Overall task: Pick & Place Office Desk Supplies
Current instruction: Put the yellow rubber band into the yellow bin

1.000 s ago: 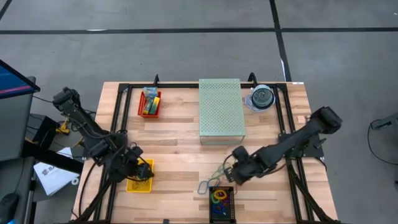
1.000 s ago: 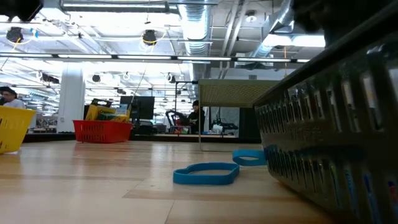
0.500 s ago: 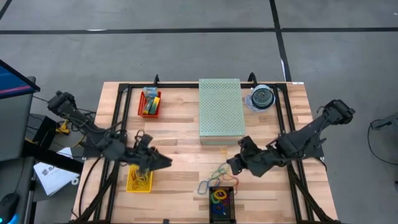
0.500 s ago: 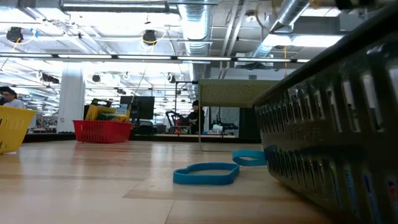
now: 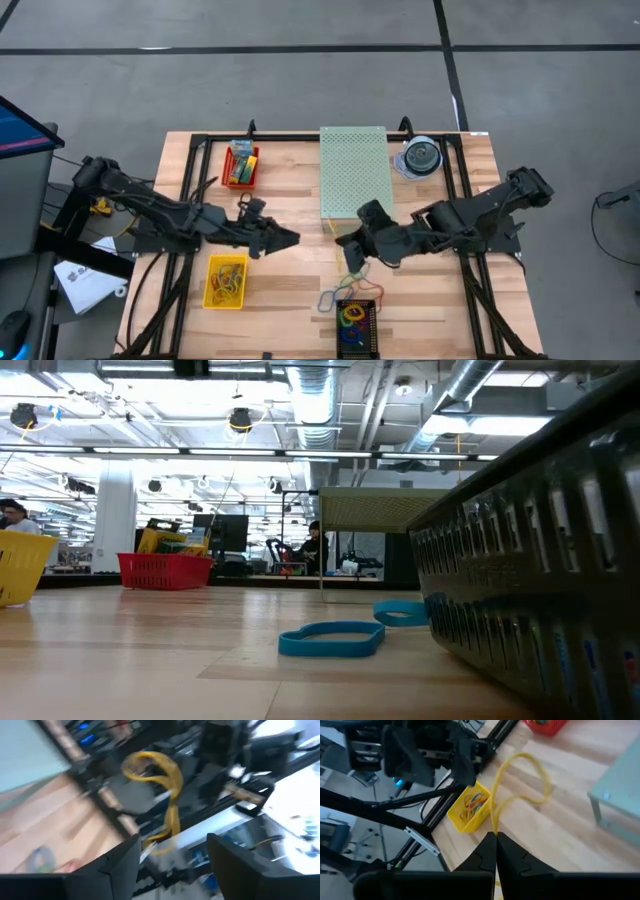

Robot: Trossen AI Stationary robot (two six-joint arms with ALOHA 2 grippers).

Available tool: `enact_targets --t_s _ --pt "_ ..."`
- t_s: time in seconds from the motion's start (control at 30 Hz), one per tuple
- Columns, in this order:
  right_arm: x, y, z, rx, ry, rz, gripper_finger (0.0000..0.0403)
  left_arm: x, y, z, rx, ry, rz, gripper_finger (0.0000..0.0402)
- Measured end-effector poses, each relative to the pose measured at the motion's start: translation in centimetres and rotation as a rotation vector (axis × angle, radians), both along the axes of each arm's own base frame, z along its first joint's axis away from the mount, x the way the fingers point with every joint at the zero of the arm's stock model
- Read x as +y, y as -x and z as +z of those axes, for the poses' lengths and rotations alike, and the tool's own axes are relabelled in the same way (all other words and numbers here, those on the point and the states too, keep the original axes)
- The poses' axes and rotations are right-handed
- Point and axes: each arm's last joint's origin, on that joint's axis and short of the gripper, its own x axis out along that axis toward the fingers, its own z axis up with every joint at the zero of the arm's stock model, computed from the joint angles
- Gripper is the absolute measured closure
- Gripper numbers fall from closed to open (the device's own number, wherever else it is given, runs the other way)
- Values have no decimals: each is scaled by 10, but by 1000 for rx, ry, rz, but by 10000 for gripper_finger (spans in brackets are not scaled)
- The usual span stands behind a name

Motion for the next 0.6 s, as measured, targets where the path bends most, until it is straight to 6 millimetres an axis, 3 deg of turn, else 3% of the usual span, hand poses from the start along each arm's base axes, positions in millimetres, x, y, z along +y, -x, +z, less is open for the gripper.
enact_targets --t_s 0.27,0.6 --pt "-13 -18 27 -52 70 33 403 0 -27 -5 -107 -1 -7 172" --pt "-26 -22 31 -59 87 18 403 -3 -52 8 -141 -92 20 184"
